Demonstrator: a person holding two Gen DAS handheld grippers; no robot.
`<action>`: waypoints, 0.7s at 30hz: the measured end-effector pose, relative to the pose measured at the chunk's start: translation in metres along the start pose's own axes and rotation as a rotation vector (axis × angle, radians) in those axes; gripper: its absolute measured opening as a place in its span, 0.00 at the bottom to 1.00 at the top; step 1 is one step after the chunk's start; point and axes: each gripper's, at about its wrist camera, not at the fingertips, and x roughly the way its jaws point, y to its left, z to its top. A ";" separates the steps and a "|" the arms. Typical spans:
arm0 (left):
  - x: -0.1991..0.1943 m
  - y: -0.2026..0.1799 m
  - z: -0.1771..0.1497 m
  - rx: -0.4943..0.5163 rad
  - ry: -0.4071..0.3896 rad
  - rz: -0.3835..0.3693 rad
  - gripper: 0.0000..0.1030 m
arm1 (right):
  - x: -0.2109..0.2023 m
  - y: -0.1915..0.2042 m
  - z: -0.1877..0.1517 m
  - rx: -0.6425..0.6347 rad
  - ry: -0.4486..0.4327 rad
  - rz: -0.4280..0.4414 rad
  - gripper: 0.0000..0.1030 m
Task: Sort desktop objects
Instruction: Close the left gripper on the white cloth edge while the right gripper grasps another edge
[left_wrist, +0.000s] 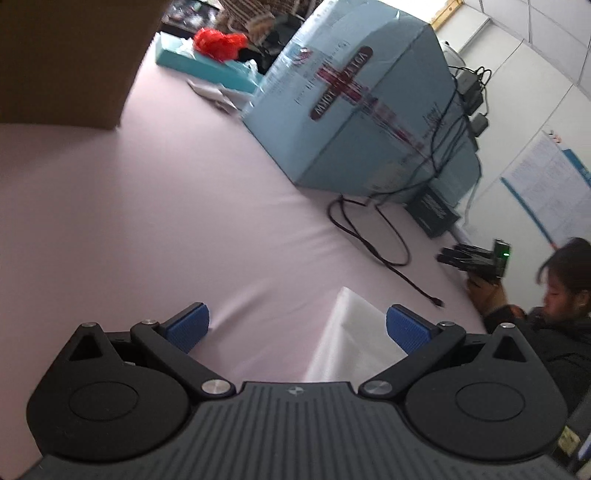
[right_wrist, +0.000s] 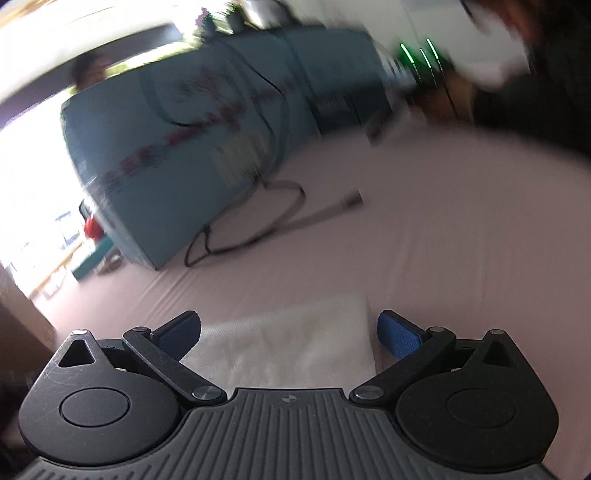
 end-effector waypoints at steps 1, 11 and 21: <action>0.001 0.001 0.001 -0.009 0.008 -0.016 1.00 | -0.002 -0.006 0.004 0.042 -0.004 0.014 1.00; 0.009 -0.005 -0.004 -0.018 0.118 -0.171 1.00 | -0.024 -0.055 0.014 0.214 -0.030 0.066 0.99; 0.014 -0.015 -0.014 0.041 0.131 -0.203 1.00 | -0.022 -0.064 0.008 0.018 0.034 0.187 0.84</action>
